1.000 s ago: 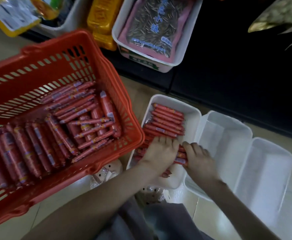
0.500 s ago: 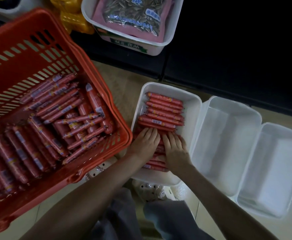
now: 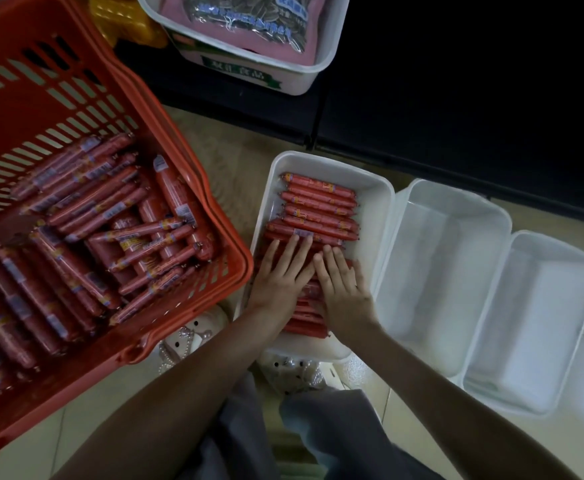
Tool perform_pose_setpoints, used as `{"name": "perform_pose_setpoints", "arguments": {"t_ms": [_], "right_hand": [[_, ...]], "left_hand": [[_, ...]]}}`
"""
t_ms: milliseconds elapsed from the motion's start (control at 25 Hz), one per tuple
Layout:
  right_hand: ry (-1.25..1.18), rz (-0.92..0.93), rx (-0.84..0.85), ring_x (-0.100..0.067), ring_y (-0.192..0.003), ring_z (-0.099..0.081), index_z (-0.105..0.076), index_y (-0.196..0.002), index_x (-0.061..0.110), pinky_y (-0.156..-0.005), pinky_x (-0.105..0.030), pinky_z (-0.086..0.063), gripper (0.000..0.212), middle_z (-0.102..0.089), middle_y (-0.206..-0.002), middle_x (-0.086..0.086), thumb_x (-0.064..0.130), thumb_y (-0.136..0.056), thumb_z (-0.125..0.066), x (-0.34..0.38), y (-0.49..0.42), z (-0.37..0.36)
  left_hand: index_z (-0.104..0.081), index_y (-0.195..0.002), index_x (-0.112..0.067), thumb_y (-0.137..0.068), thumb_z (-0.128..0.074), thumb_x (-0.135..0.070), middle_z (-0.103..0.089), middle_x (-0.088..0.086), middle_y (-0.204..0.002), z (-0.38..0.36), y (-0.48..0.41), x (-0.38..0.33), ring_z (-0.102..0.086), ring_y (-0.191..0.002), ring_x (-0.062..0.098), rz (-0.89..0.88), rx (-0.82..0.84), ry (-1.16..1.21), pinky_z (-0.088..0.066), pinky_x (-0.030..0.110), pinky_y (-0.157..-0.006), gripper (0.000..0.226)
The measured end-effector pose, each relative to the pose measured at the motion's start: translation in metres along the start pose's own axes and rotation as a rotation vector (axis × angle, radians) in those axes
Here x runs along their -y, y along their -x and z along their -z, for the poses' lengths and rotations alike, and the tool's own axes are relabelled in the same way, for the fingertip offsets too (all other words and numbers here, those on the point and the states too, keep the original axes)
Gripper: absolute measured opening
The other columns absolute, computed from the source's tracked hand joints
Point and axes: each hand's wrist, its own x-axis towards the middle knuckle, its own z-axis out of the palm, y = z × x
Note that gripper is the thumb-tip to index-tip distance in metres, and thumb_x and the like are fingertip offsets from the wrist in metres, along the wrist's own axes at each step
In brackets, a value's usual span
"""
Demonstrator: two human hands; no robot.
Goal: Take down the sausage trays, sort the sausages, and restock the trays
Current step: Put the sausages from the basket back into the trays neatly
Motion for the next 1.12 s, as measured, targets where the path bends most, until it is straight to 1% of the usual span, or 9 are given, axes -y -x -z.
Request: {"name": "perform_pose_setpoints", "arguments": {"t_ms": [120,240,280,360,480,600,720,840,1120], "right_hand": [[0.011,-0.096,0.082,-0.030,-0.139,-0.032,-0.013,-0.149,0.012,-0.115,-0.051,-0.011,0.099,-0.031,-0.152,-0.015,0.055,-0.073,-0.060,0.002,-0.009,0.008],[-0.051,-0.151,0.138,-0.029,-0.146,-0.009,0.006,-0.149,0.013,-0.115,-0.053,0.003,0.104,-0.007,-0.158,-0.012,0.052,-0.078,-0.060,-0.008,-0.018,0.038],[-0.073,-0.151,0.178,-0.027,-0.146,0.006,0.019,-0.147,0.015,-0.115,-0.052,0.008,0.102,0.010,-0.158,-0.010,0.047,-0.085,-0.056,-0.013,-0.024,0.053],[-0.209,-0.127,0.231,-0.026,-0.144,0.019,0.026,-0.145,0.016,-0.116,-0.048,0.011,0.093,0.022,-0.156,-0.007,0.045,-0.089,-0.042,-0.013,-0.038,0.096],[-0.508,-0.053,-0.162,-0.029,-0.136,-0.025,-0.015,-0.150,0.011,-0.112,-0.042,-0.014,0.071,-0.024,-0.152,-0.014,0.044,-0.089,-0.031,0.009,-0.054,0.164],[-0.550,0.154,-0.504,-0.030,-0.122,-0.039,-0.033,-0.140,0.005,-0.104,-0.042,-0.030,0.056,-0.044,-0.137,-0.017,0.022,-0.089,-0.047,0.055,-0.073,0.219],[-0.444,0.351,-0.474,-0.030,-0.122,-0.041,-0.036,-0.139,0.008,-0.102,-0.043,-0.034,0.060,-0.046,-0.136,-0.013,0.015,-0.082,-0.056,0.116,-0.106,0.238],[-0.272,0.415,-0.211,-0.028,-0.135,-0.028,-0.021,-0.149,0.011,-0.111,-0.040,-0.026,0.083,-0.029,-0.151,-0.010,0.004,-0.078,-0.064,0.169,-0.144,0.224],[-0.099,0.419,0.021,-0.021,-0.146,0.010,0.008,-0.151,0.012,-0.118,-0.035,0.006,0.091,0.007,-0.160,-0.005,0.005,-0.085,-0.054,0.220,-0.215,0.172]], "left_hand": [[-0.054,-0.134,-0.015,-0.079,-0.066,-0.039,-0.051,0.012,-0.139,0.032,-0.011,-0.001,-0.049,-0.128,0.027,0.116,0.188,0.017,-0.038,0.045,-0.106,0.061],[-0.033,-0.145,-0.009,-0.096,-0.043,-0.034,-0.024,0.011,-0.154,0.084,-0.022,-0.004,-0.026,-0.141,0.028,0.209,0.368,0.282,-0.017,0.040,-0.116,0.056],[-0.037,-0.142,-0.012,-0.097,-0.039,-0.034,-0.029,0.009,-0.151,0.104,-0.021,-0.007,-0.034,-0.136,0.027,0.200,0.355,0.427,-0.025,0.037,-0.113,0.050],[-0.056,-0.125,-0.017,-0.093,-0.039,-0.036,-0.056,0.002,-0.129,0.155,-0.007,-0.001,-0.060,-0.110,0.018,0.118,0.093,0.592,-0.050,0.029,-0.090,0.041],[-0.062,-0.110,-0.020,-0.092,-0.043,-0.028,-0.065,-0.003,-0.104,0.215,0.020,0.036,-0.062,-0.090,0.013,0.167,-0.267,0.815,-0.048,0.024,-0.079,0.027],[-0.059,-0.111,-0.011,-0.087,-0.044,-0.021,-0.061,0.008,-0.098,0.219,0.042,0.105,-0.057,-0.090,0.022,0.424,-0.421,0.656,-0.044,0.030,-0.078,0.030],[-0.042,-0.134,0.001,-0.081,-0.056,-0.026,-0.051,0.020,-0.120,0.165,0.055,0.187,-0.050,-0.109,0.037,0.705,-0.088,0.250,-0.041,0.041,-0.091,0.061],[0.001,-0.149,-0.002,-0.081,-0.063,-0.050,-0.012,0.018,-0.154,0.120,0.061,0.246,-0.014,-0.142,0.034,0.828,0.397,0.100,-0.014,0.043,-0.116,0.105],[-0.003,-0.146,-0.003,-0.074,-0.071,-0.048,-0.023,0.019,-0.143,0.088,0.050,0.270,-0.027,-0.133,0.034,0.745,0.464,-0.044,-0.030,0.040,-0.109,0.108]]}}
